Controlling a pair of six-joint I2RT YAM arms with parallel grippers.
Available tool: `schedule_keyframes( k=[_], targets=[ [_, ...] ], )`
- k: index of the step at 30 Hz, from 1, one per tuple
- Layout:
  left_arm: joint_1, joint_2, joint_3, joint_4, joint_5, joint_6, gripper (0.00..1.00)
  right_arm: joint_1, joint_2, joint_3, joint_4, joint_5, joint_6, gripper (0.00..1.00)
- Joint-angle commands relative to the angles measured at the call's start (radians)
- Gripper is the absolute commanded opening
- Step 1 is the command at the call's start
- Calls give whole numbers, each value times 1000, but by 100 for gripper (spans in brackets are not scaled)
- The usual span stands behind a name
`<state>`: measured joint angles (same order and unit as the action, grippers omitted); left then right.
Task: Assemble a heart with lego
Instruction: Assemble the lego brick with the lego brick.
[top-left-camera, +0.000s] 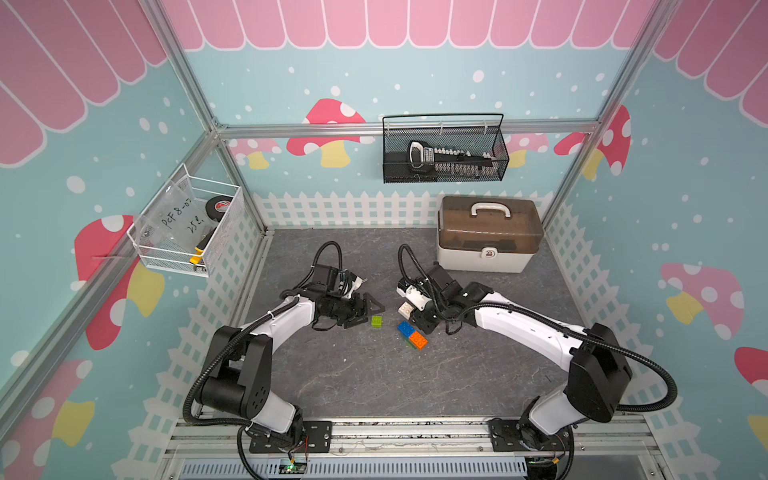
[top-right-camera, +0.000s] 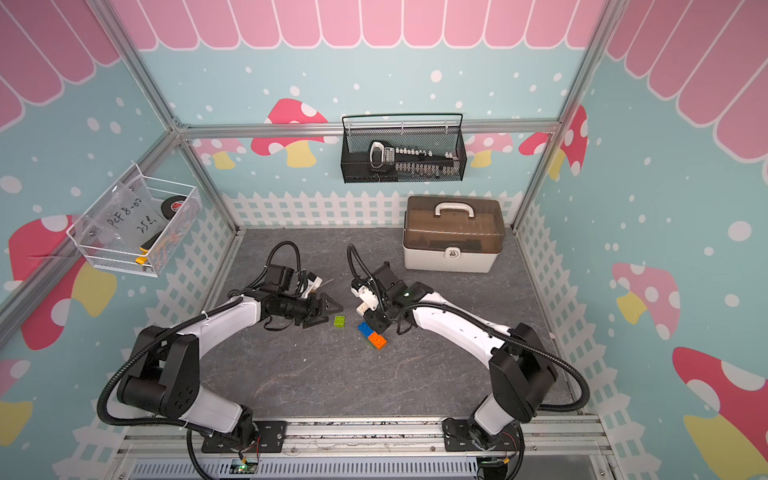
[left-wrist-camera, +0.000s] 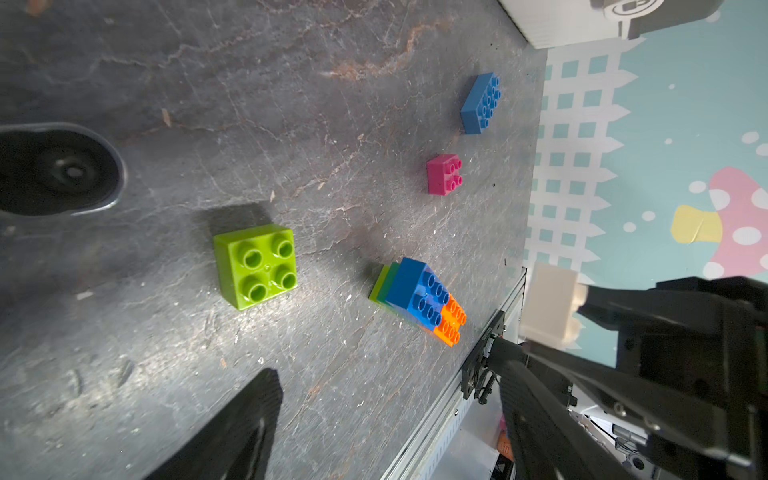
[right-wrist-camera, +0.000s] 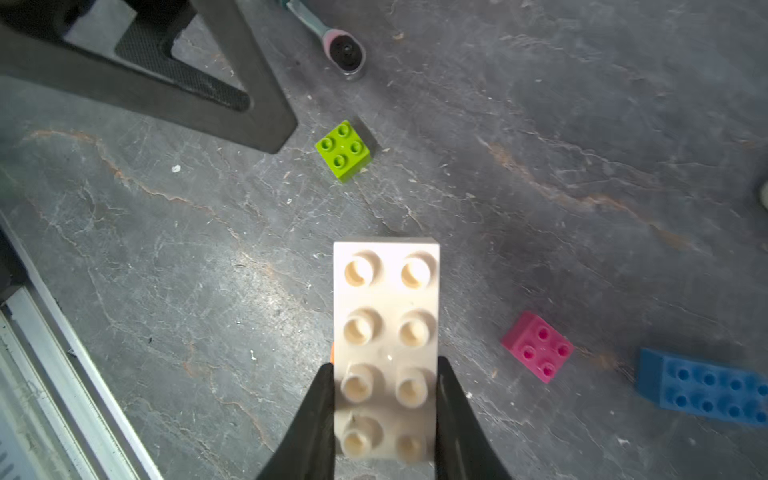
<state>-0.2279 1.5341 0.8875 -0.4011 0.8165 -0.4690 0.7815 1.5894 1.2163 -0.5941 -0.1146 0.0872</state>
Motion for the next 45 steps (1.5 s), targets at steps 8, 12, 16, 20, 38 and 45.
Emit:
schedule_keyframes(
  k=[8,12,16,20,38,45],
  targets=[
    [7,-25,-37,13,54,38,82,42,101,27,-62,21,4,20],
    [6,-23,-45,13,51,41,82,51,122,39,-48,18,9,21],
    [6,-24,-48,12,47,43,81,56,140,51,-33,18,20,22],
    [6,-22,-51,12,46,42,81,57,152,44,-23,28,35,23],
    [-2,3,-42,15,38,40,80,58,87,-43,49,49,114,32],
    [-12,4,-47,21,44,39,80,58,79,-61,62,18,95,32]
  ],
)
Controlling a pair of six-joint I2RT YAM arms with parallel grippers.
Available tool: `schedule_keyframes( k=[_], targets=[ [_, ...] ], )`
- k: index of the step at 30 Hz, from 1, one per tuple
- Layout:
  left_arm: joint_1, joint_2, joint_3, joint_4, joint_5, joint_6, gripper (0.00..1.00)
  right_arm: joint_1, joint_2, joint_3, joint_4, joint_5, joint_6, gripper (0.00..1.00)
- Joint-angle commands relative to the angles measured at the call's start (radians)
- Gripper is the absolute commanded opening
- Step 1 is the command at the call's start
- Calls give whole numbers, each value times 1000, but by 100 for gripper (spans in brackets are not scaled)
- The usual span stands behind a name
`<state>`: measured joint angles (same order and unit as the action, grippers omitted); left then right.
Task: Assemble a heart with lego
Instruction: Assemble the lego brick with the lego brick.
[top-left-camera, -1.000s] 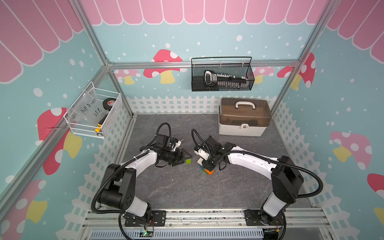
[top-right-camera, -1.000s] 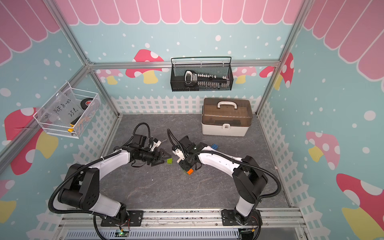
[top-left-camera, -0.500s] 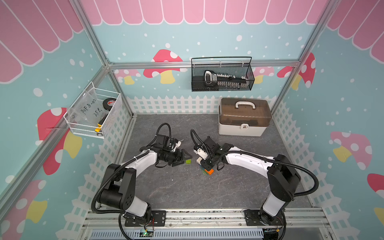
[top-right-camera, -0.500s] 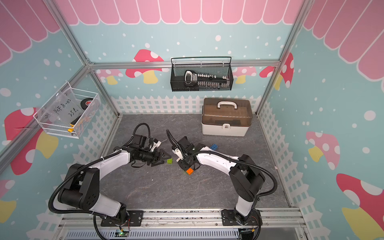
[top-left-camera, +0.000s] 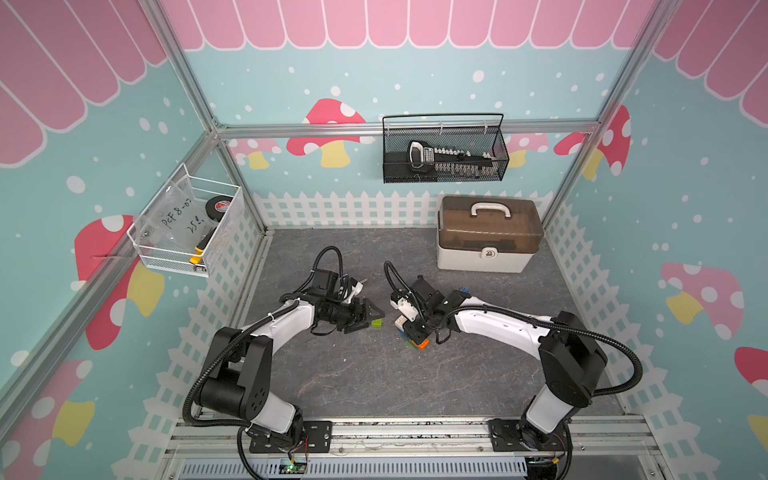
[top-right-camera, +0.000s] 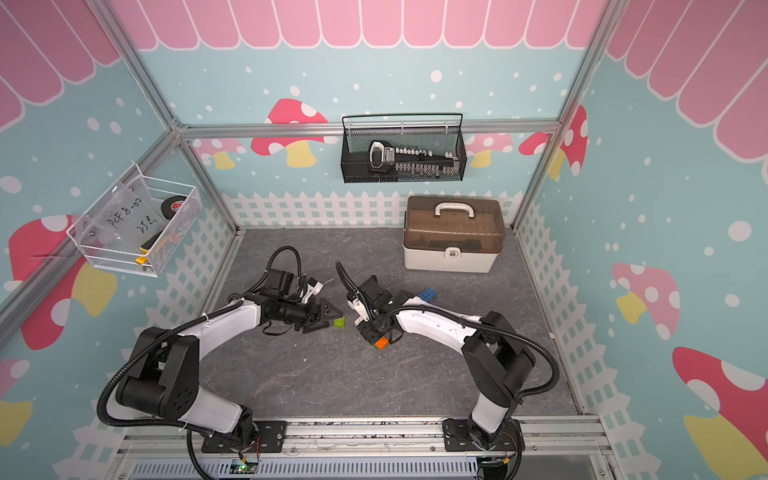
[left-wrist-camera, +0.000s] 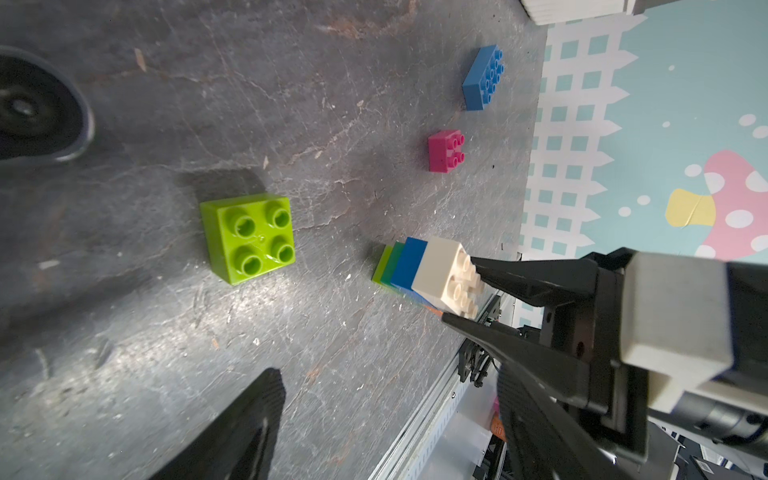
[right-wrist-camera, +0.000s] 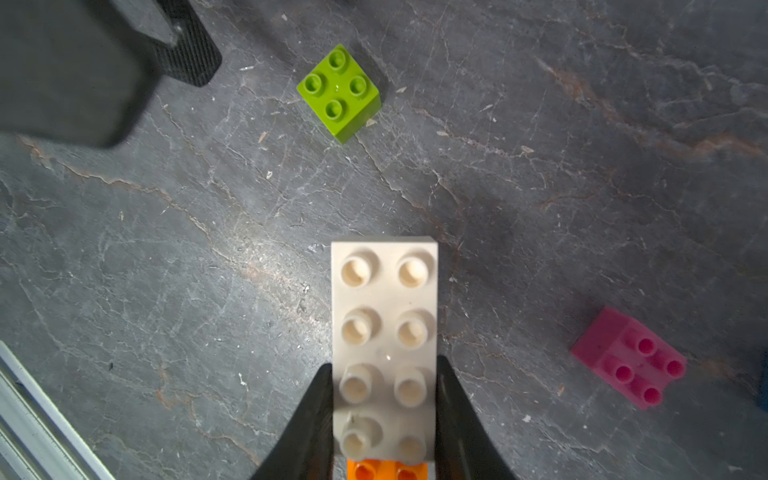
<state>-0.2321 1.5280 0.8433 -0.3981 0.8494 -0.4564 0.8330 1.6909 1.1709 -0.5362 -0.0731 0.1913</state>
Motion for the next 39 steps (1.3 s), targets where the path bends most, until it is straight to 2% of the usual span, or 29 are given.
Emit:
schedule_keyframes(
  k=[1,9,19,24,39],
  targets=[
    [-13,11,-3,18,11,27,80,6,-23,-16,1,-24,-14,32],
    [-61,27,6,34,27,24,80,6,-44,-42,10,-23,-32,33],
    [-133,160,69,87,116,-11,82,5,-71,-89,65,-70,-78,31],
    [-137,186,46,206,159,-91,82,3,-90,-114,88,-69,-85,31],
    [-170,265,41,237,210,-90,78,2,-95,-125,90,-82,-118,31]
  ],
)
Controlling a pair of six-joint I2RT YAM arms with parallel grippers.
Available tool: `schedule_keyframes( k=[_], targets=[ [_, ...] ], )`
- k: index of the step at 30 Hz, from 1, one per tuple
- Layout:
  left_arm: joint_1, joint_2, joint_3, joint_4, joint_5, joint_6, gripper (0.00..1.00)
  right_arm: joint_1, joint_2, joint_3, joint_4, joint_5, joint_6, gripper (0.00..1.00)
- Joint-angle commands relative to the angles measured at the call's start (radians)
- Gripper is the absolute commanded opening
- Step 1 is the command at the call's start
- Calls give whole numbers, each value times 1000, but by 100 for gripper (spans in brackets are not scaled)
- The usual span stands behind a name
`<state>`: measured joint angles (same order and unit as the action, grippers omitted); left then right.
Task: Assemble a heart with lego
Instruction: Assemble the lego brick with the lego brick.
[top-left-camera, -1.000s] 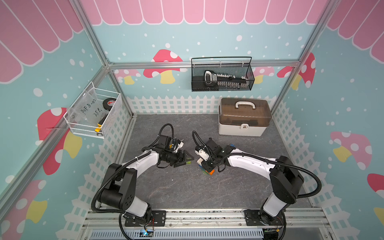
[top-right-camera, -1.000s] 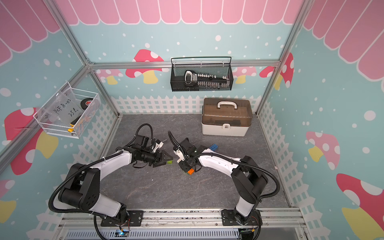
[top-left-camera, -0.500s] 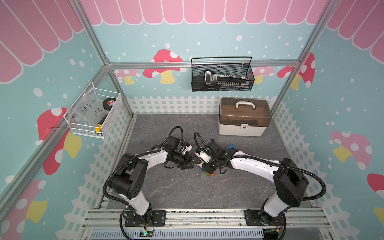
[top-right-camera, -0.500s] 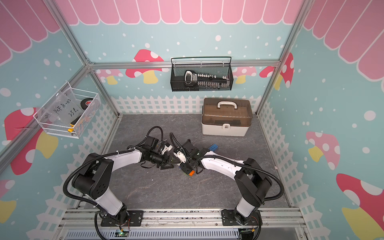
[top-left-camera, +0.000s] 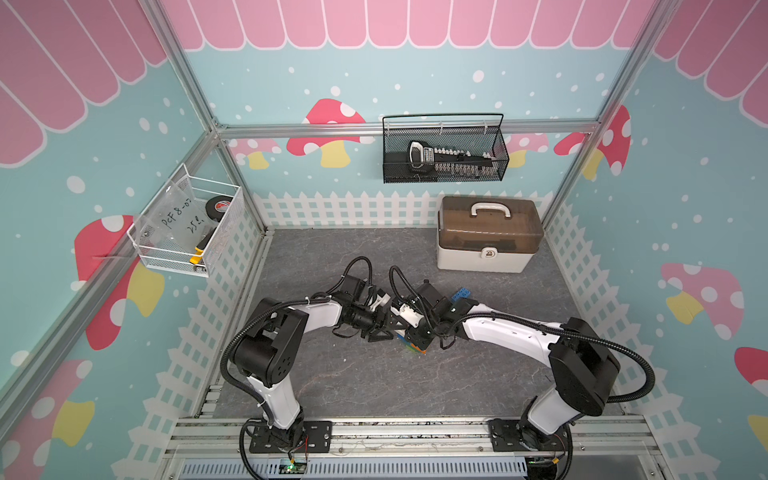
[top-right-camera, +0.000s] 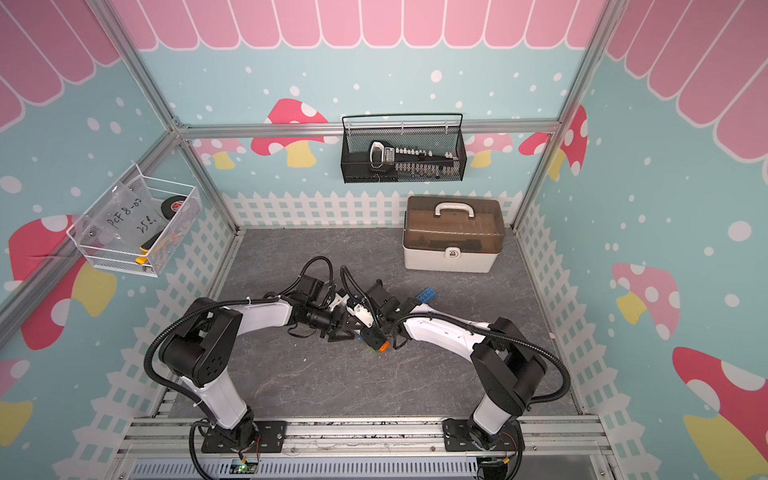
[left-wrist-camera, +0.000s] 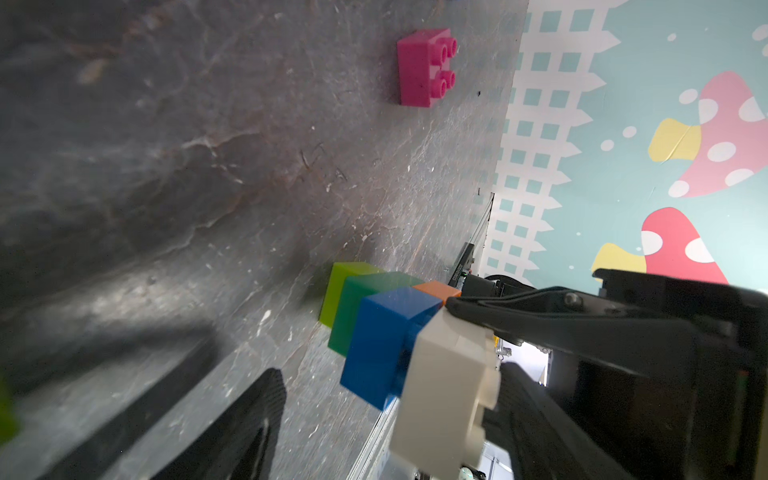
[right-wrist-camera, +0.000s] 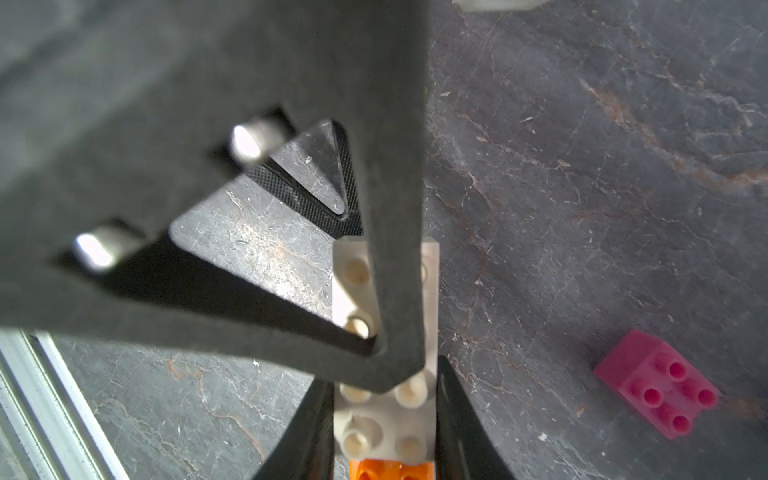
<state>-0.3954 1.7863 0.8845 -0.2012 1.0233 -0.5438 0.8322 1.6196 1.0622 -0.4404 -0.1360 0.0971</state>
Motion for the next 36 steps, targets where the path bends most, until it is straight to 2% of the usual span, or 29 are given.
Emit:
schedule_keyframes(
  k=[1,8,22,23,31,36],
  targets=[
    [-8,8,-6,60,40,-16,78,2,-25,-17,-4,-22,-27,32],
    [-9,26,-42,181,66,-92,75,1,-23,-28,2,-25,-37,32],
    [-10,39,-82,251,73,-128,68,-4,-31,-38,0,-20,-48,32],
    [-35,38,-87,265,73,-136,68,-5,-30,-38,2,-20,-48,32],
    [-43,36,-143,411,94,-227,66,-10,-29,-44,16,-28,-50,33],
    [-43,33,-164,475,90,-267,61,-13,-28,-47,20,-34,-53,33]
  ],
)
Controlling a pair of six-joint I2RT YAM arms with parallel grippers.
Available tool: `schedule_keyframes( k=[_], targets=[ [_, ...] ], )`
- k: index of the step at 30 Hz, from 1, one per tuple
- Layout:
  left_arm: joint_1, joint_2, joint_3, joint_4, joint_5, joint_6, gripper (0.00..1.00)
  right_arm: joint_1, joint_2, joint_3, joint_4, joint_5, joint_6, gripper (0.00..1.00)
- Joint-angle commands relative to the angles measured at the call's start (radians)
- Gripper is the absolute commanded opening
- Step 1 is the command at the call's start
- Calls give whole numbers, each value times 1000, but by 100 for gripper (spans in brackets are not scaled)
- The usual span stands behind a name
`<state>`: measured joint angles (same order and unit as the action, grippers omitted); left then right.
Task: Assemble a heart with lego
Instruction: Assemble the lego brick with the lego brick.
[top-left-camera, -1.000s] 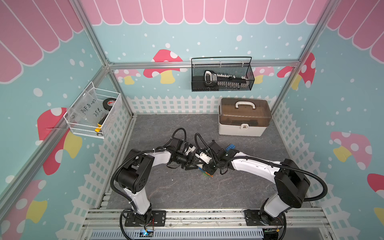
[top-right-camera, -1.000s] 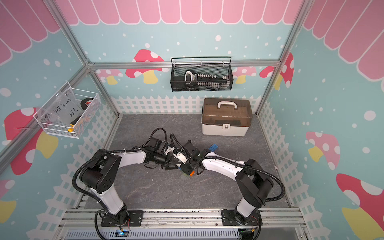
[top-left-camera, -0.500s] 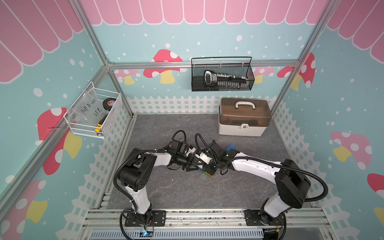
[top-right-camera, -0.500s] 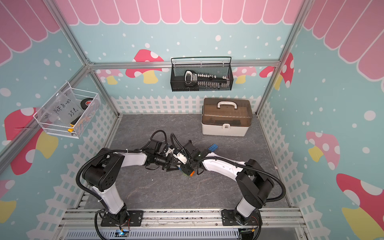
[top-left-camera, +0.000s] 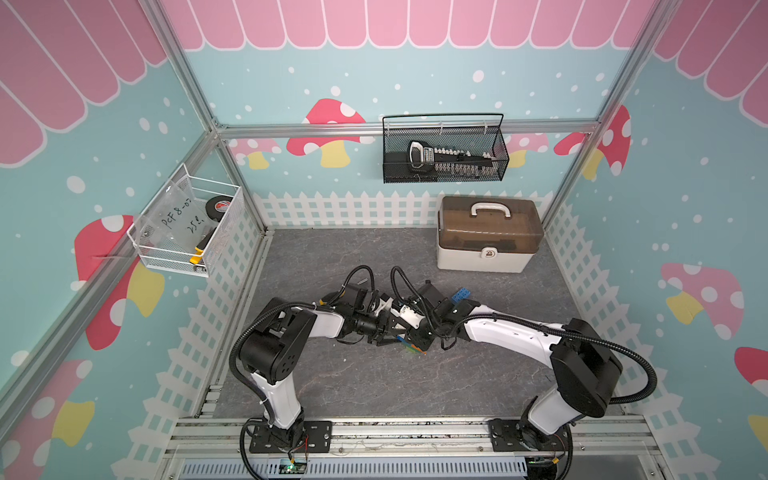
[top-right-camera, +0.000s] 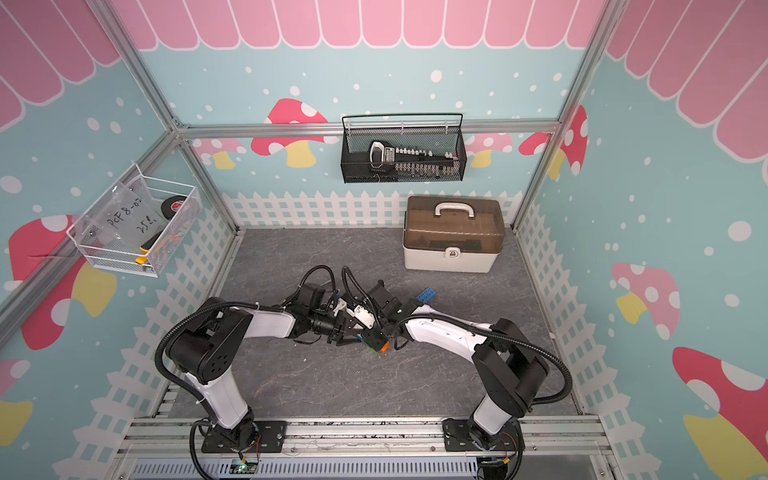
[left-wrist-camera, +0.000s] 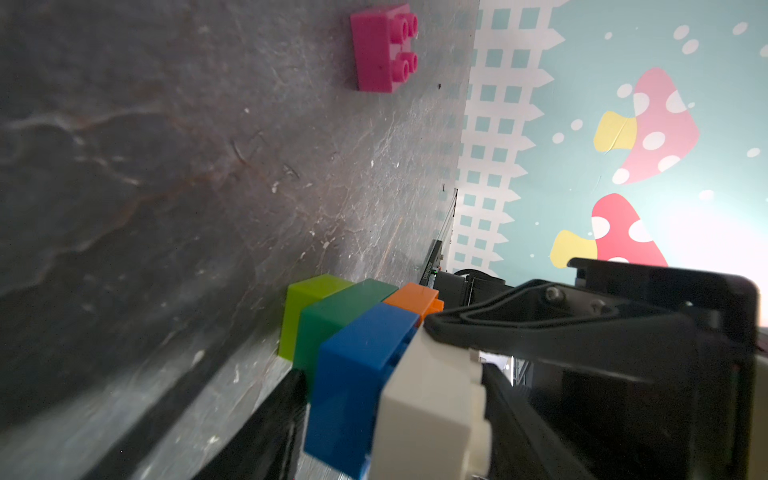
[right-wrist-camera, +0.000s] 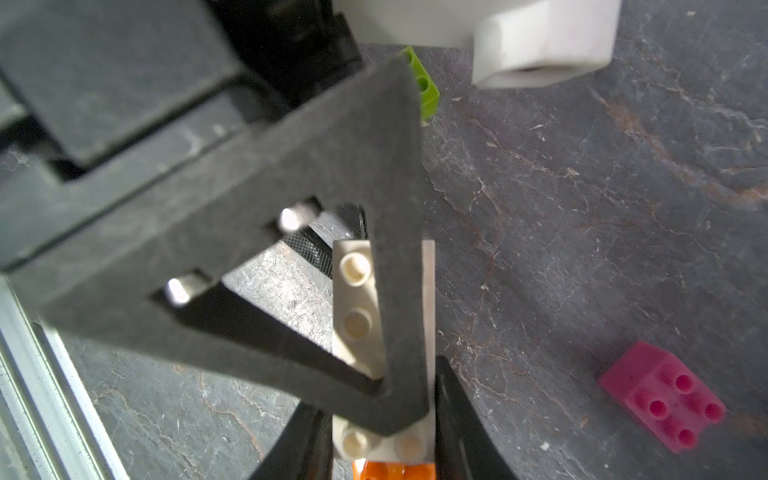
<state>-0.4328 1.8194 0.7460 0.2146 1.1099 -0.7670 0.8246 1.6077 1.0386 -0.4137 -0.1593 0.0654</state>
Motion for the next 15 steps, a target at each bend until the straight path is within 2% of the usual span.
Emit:
schedule_keyframes(
  k=[1,9,15],
  targets=[
    [-6,0,-33,84,5,-59,60,-8,-17,-24,-7,-12,-22,33],
    [-6,-10,-75,227,-3,-159,58,-17,-33,-58,15,-25,-26,34],
    [-1,-28,-85,214,-1,-153,62,-26,-31,-63,13,-39,-50,33]
  ],
)
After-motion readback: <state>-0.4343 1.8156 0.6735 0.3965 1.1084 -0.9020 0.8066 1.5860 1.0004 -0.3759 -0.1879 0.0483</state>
